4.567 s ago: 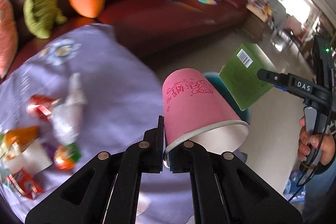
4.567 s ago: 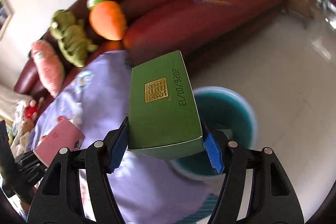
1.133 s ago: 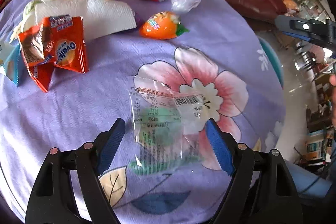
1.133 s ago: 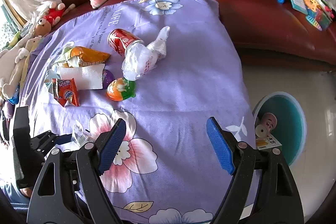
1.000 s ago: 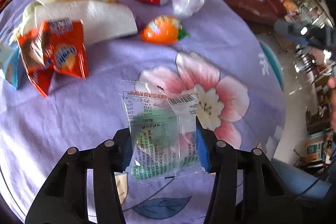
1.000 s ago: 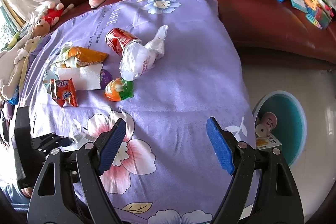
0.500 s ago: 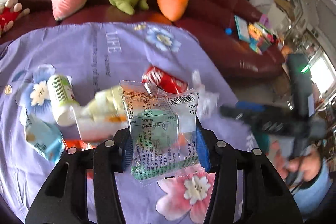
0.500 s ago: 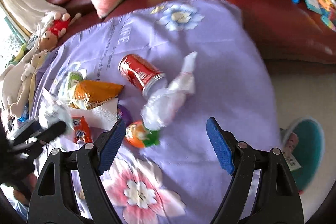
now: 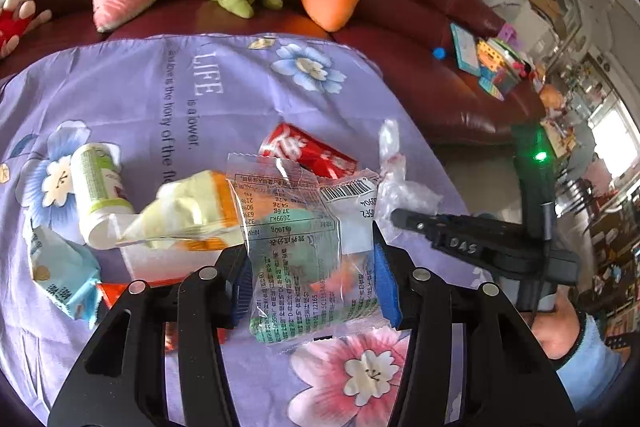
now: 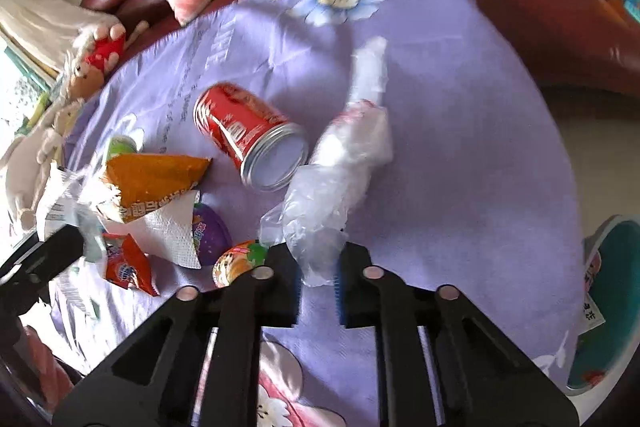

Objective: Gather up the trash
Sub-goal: 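Carry the packet and bag over the teal bin and open both tools, then move both tools back over the remaining trash on the table, then grasp the orange wafer packet with the left tool while the right tool grasps the yellow snack bag, then carry both packets over the teal bin and open both tools, then move both tools back over the table toward the tissue and wrapper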

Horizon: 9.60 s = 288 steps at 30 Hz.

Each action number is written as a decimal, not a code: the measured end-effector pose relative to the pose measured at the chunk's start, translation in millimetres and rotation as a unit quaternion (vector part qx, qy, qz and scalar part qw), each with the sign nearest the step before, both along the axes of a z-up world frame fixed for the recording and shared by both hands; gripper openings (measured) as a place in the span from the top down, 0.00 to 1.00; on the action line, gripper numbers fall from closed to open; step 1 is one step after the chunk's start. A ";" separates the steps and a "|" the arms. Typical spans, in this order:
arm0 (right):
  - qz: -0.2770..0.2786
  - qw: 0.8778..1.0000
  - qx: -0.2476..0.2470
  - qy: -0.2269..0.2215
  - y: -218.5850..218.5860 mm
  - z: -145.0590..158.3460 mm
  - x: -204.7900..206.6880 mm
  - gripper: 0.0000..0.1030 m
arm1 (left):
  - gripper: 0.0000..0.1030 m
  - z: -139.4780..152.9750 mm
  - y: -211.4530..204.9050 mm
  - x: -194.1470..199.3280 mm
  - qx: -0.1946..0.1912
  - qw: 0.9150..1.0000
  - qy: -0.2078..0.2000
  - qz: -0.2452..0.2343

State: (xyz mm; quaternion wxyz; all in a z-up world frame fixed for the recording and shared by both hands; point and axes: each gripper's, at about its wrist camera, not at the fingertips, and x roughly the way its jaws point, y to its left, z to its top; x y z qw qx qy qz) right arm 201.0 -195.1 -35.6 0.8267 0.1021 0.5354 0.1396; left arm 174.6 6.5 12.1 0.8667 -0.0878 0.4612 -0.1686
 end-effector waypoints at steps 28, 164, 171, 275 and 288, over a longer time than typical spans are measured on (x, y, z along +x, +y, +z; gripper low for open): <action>-0.181 0.979 0.037 -0.081 -246.2 57.3 -139.2 0.91 | 0.50 6.8 -233.9 -39.7 0.075 0.980 -0.012 -0.184; 0.307 0.931 -0.188 -0.061 221.6 28.9 -10.5 0.29 | 0.56 -93.6 148.0 -55.6 -0.062 0.990 0.061 0.108; 0.304 0.935 -0.173 -0.063 214.4 19.7 -13.1 0.56 | 0.56 -93.4 142.2 -52.5 -0.062 0.991 0.062 0.105; -0.287 0.957 0.040 -0.019 -330.9 4.6 -163.0 0.29 | 0.16 -85.8 -330.4 -33.1 0.064 0.965 0.079 -0.241; -0.243 0.969 0.031 -0.029 -271.0 25.7 -157.7 0.29 | 0.16 -63.7 -265.5 -41.3 0.051 0.976 0.058 -0.203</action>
